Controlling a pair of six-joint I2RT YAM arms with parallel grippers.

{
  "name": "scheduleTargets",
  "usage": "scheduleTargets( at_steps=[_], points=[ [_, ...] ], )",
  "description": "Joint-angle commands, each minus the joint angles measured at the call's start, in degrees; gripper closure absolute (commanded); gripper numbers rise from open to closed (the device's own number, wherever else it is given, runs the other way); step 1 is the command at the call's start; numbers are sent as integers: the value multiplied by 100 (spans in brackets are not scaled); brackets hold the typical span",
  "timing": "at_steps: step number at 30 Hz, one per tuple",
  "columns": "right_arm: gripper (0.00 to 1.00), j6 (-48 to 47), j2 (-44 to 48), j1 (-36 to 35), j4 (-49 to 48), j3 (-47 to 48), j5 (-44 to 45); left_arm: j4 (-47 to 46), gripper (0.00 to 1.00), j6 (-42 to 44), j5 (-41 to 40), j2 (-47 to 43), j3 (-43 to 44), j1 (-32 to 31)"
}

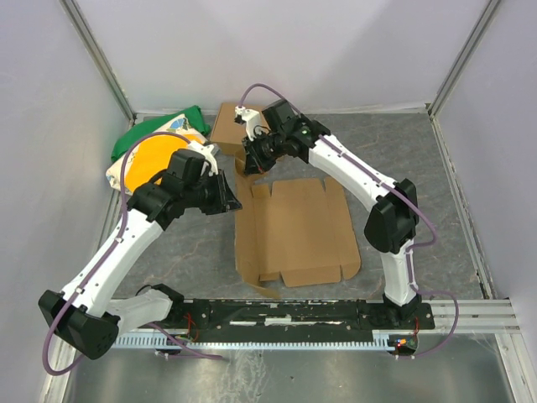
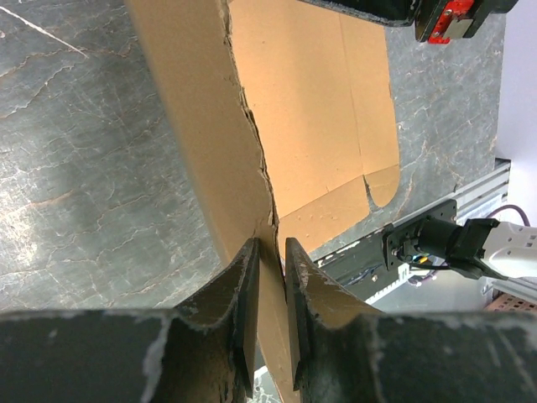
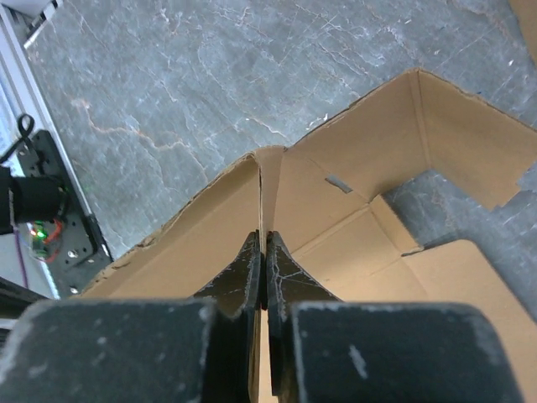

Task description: Fold the paper box

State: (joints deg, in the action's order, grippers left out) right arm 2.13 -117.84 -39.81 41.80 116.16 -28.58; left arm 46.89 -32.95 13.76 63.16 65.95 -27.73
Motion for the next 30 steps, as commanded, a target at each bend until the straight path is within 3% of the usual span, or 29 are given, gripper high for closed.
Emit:
scheduleTargets(
  at_steps=[1,10,11,13,15,24,30],
  points=[
    [94,1119,450,-27,-621,-179,-87,-233,75,51,70,21,156,-3],
    [87,1787,512,-27,-1114,-444,-726,-225,75,92,-18,20,89,8],
    [81,1749,566,-29,-1132,-513,-708,-218,75,95,-21,21,81,3],
    [46,1524,720,-20,-1082,-654,-566,-192,75,118,-51,17,68,4],
    [38,1270,949,-7,-1052,-867,-264,-146,75,141,-93,6,75,2],
    [37,469,2499,72,-376,-1718,967,-51,75,120,-136,23,161,4],
    [39,803,4299,-589,-692,-3720,1149,-100,76,5,-128,83,213,8]
  ],
)
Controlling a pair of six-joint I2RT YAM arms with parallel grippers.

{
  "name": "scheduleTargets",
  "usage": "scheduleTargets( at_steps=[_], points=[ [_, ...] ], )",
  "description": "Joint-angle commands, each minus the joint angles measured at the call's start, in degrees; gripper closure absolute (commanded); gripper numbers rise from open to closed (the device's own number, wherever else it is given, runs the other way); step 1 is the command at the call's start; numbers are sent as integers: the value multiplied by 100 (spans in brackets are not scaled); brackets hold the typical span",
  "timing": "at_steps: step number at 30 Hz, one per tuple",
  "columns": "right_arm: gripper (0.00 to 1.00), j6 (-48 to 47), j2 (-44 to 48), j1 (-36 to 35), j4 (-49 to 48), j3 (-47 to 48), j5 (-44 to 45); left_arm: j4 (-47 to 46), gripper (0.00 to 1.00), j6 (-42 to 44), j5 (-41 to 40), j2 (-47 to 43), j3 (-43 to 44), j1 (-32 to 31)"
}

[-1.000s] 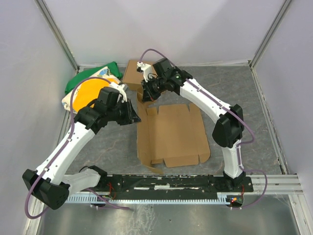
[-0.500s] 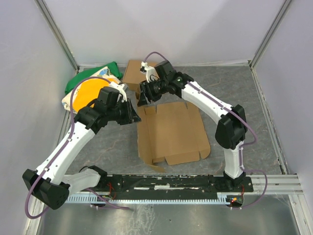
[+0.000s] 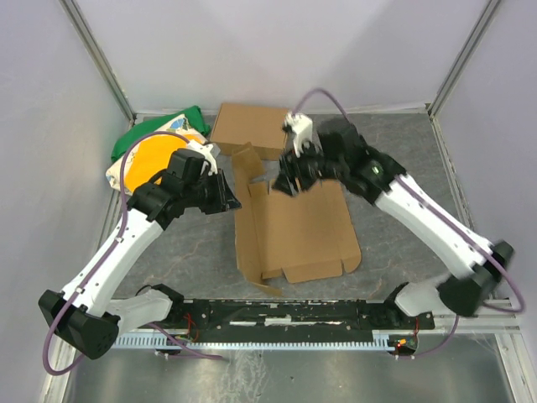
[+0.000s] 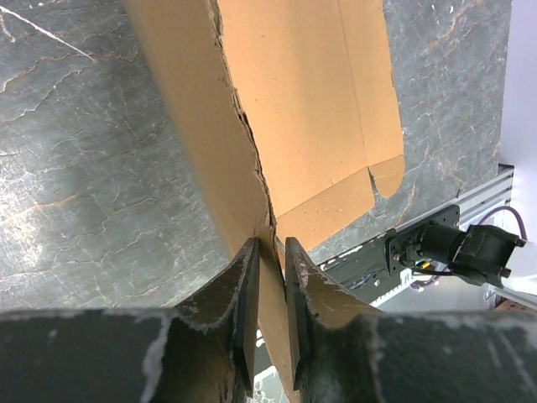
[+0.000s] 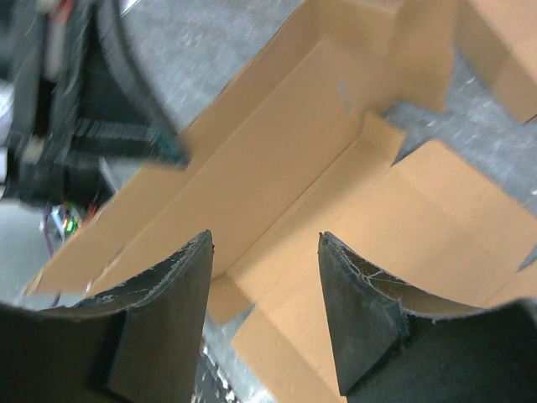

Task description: Fold the paper box

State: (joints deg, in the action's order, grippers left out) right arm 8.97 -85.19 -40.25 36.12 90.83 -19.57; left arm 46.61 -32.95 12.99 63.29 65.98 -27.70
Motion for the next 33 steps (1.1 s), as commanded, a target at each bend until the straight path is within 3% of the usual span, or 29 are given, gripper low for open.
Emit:
scheduleTargets(
  at_steps=[1,6,13,21,33],
  points=[
    [39,277,1357,-764,-259,-1413,287,-73,76,0,-56,83,232,1],
    [41,1138,2378,-1915,-1023,-2722,1276,-108,76,-73,-19,154,330,-5],
    [43,1114,1636,-3895,-719,-2244,3343,-89,76,-115,-101,197,433,2],
    [32,1378,1022,-4561,-479,-1543,5338,-77,76,-156,-148,153,294,-2],
    [32,1487,16,-4720,-360,-533,5295,-74,76,-146,-135,266,324,1]
  ],
)
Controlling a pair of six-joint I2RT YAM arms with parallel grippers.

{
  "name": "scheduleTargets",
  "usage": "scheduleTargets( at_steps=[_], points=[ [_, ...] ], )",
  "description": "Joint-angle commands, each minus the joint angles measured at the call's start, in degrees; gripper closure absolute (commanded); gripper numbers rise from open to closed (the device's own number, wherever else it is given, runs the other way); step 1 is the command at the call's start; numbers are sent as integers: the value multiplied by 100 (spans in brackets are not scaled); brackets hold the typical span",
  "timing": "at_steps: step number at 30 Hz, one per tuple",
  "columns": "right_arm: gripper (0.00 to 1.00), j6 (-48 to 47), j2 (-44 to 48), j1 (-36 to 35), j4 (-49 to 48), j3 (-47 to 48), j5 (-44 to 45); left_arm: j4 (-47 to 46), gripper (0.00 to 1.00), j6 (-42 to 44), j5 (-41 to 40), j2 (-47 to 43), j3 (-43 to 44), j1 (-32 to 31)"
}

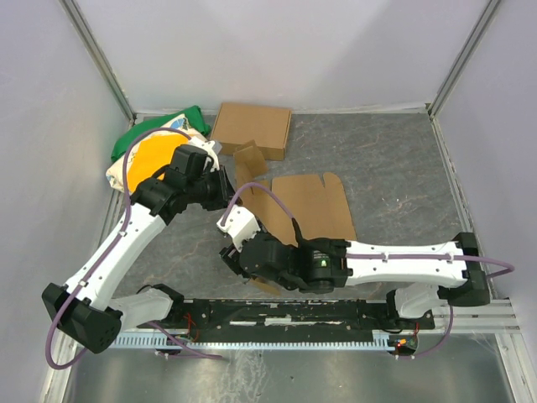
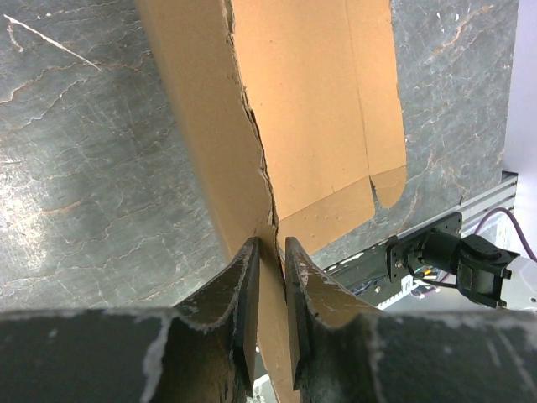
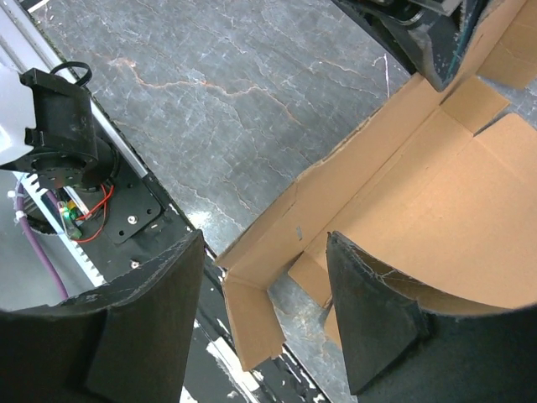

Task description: Fold the paper box

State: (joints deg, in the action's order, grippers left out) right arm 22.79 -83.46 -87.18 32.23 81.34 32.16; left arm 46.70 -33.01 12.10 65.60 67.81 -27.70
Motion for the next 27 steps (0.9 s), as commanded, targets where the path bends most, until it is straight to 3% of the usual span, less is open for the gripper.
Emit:
scheduleTargets(
  at_steps=[1,7,12,16,27],
  points=[
    [33,112,-215,-34,75,456,99,-82,76,-136,-46,34,143,-4],
    [36,196,-470,-89,462,682,251,-82,76,-137,-8,50,162,3],
    [49,350,-639,-89,1106,947,851,-61,76,-106,46,57,186,-5],
    [53,475,-513,-60,1325,898,1195,-24,78,-66,71,67,205,1],
    [54,319,-141,598,507,254,369,-21,79,-81,234,34,223,2]
  ],
)
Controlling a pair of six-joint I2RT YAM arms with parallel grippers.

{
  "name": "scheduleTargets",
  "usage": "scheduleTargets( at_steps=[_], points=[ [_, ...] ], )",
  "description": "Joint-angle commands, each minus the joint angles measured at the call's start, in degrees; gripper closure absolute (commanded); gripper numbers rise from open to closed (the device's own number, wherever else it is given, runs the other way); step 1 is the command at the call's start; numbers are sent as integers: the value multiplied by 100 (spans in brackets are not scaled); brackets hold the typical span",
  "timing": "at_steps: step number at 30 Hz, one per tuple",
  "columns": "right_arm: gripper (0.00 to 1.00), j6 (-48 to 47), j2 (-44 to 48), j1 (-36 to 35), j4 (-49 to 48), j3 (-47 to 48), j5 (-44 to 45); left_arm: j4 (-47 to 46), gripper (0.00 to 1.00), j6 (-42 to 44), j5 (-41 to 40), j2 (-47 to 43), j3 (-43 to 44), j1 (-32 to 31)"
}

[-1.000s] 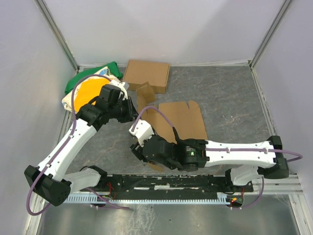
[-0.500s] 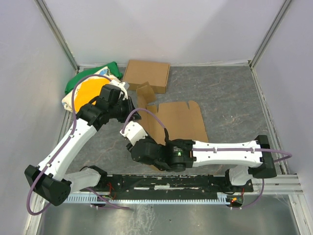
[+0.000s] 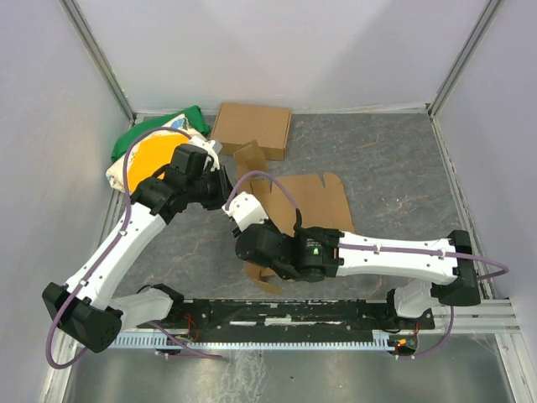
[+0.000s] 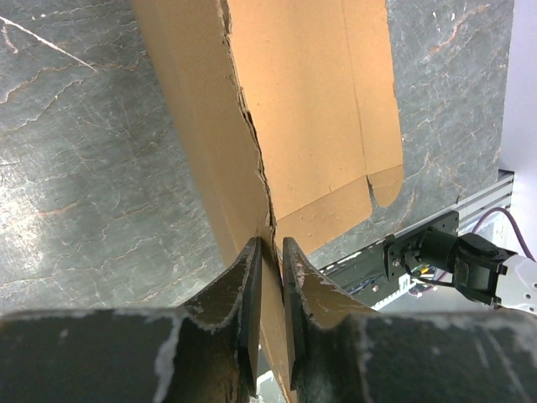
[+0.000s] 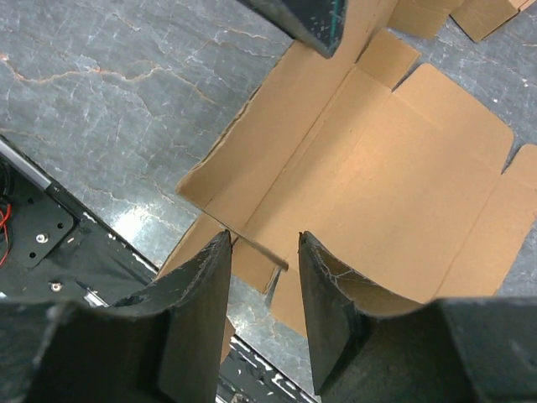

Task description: Fold the paper box

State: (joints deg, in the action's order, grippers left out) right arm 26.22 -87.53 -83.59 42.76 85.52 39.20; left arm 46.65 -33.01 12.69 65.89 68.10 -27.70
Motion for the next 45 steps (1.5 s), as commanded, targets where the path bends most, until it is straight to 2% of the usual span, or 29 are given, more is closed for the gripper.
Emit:
scheduleTargets(
  at_steps=[1,15,22,26,29,31,33,38,41,45],
  points=[
    [55,-27,232,338,-582,-167,-433,-17,79,-82,181,13,193,-4],
    [55,-136,27,743,-1516,-406,-1577,-146,79,-126,303,87,154,-5],
    [55,-176,-16,816,-1645,-457,-1649,-148,79,-126,298,98,125,-7],
    [54,-194,283,825,-1422,-491,-1514,-139,79,-53,259,142,138,0],
    [47,-219,841,823,-1161,-672,-1430,23,79,189,135,247,276,-3],
    [32,-236,1338,823,-1027,-882,-1357,118,79,338,86,318,377,-2],
    [24,-245,1882,824,-857,-1100,-1176,161,79,424,112,396,437,2],
    [9,-362,3233,890,-469,-1738,-25,248,79,654,220,623,635,-6],
    [10,-770,3679,1134,-594,-2226,172,264,78,1009,397,732,728,-6],
    [11,-958,3666,1690,-293,-2241,104,272,78,1619,741,880,848,0]
  ],
)
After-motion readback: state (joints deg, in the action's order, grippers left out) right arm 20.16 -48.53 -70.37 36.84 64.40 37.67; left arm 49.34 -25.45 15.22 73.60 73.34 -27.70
